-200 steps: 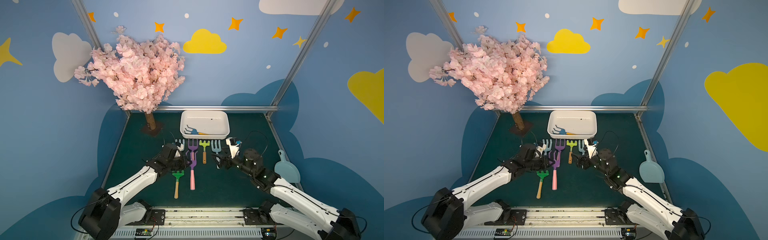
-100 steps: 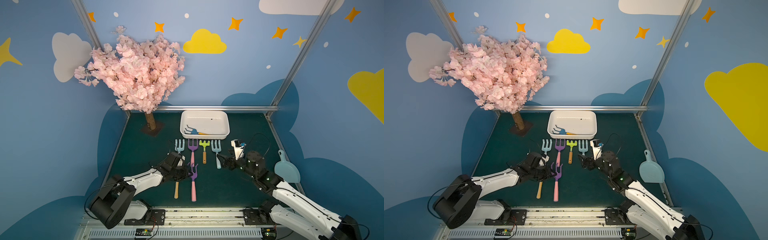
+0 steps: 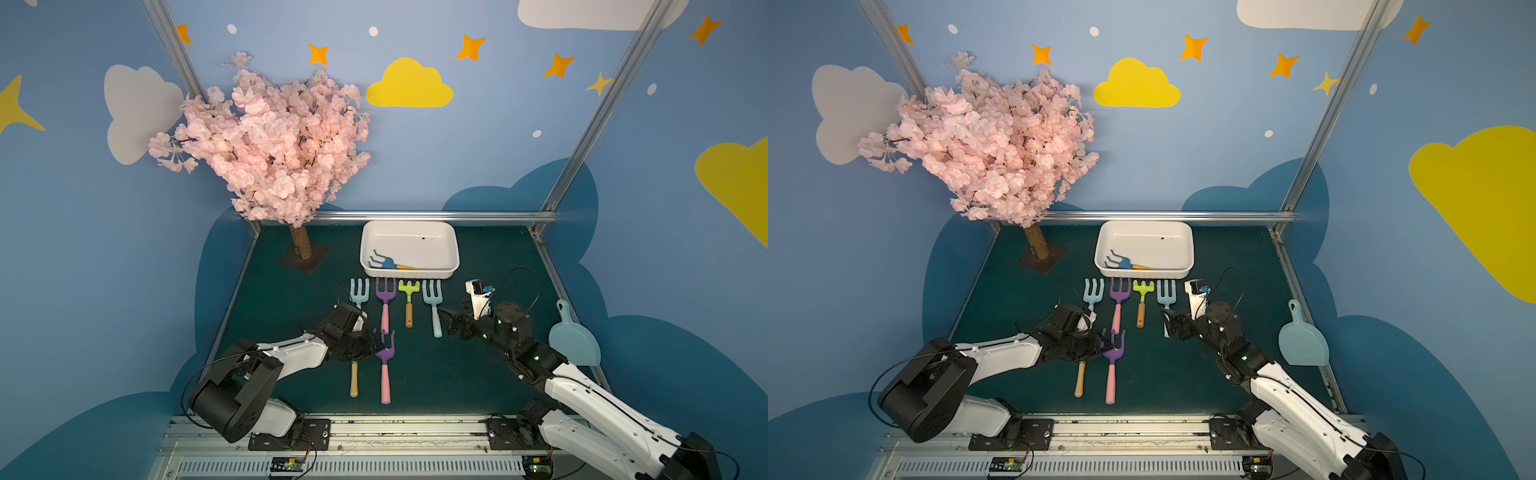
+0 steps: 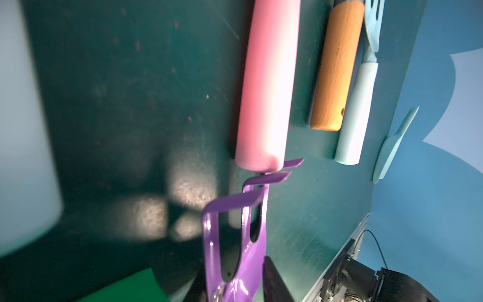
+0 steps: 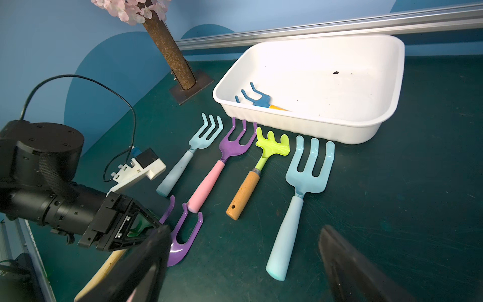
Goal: Take the hand rake out of the storage box
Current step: Place the rake at the center of the board, then pick up the rake from the storage box.
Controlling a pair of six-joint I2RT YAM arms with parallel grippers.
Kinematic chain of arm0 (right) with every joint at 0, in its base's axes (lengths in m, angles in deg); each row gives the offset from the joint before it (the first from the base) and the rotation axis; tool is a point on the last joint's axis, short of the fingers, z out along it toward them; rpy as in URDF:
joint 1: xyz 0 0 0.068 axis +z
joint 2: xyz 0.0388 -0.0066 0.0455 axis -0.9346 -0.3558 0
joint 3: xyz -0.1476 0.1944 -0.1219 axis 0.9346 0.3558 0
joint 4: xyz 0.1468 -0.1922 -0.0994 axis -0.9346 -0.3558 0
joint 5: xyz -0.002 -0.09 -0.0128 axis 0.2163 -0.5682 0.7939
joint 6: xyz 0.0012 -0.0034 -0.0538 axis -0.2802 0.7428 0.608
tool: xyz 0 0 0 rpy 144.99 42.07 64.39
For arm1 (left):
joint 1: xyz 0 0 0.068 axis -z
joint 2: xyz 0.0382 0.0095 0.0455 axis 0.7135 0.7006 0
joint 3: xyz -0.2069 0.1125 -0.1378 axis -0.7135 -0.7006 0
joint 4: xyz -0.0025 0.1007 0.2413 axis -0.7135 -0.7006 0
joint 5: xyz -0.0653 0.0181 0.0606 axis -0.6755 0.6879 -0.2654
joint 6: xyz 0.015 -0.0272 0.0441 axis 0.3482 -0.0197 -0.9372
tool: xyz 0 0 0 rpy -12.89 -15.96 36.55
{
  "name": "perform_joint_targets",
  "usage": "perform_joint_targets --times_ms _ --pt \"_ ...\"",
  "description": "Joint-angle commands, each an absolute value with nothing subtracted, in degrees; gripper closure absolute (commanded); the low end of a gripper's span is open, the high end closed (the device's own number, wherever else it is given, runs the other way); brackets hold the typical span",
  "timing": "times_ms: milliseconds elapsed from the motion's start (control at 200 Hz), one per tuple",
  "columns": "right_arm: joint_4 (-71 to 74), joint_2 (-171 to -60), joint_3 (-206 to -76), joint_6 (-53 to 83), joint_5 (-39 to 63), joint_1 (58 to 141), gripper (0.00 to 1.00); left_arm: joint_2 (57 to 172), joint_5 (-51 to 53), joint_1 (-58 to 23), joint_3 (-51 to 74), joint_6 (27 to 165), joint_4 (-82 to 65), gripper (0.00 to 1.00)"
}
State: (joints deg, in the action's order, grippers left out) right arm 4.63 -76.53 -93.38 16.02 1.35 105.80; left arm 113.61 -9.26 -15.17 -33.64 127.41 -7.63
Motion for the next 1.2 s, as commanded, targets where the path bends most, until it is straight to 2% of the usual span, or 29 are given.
perform_joint_targets --times_ms 0,290,466,691,861,966,1016,1191 --pt "4.42 -76.18 -92.99 15.89 2.06 105.22 0.08 112.94 -8.09 -15.56 -32.09 125.33 -10.49 0.61" --pt "4.49 -80.06 -94.60 15.94 3.23 104.41 0.08 111.24 -7.52 -15.64 -29.89 123.62 -13.74 0.53" --pt "5.18 -82.48 -95.91 16.09 4.62 104.28 0.08 106.53 -6.28 -15.14 -28.18 122.01 -18.34 0.47" --pt "4.42 -84.33 -96.95 16.84 5.59 104.08 0.08 95.47 4.00 -14.58 -29.48 120.41 -30.22 0.31" --pt "4.47 -85.94 -97.83 17.09 5.24 103.79 0.07 89.58 8.41 -14.74 -30.97 120.18 -32.04 0.25" --pt "3.31 -89.16 -100.54 18.12 5.15 103.71 0.06 91.15 9.81 -15.02 -26.75 117.45 -32.80 0.15" --pt "1.87 -91.88 -102.59 19.27 4.64 103.70 0.06 93.31 10.04 -15.26 -23.81 116.07 -32.72 0.00" --pt "-3.72 -103.80 -115.68 23.29 0.42 103.56 0.06 102.16 10.23 -19.01 -14.70 112.43 -28.33 0.00"
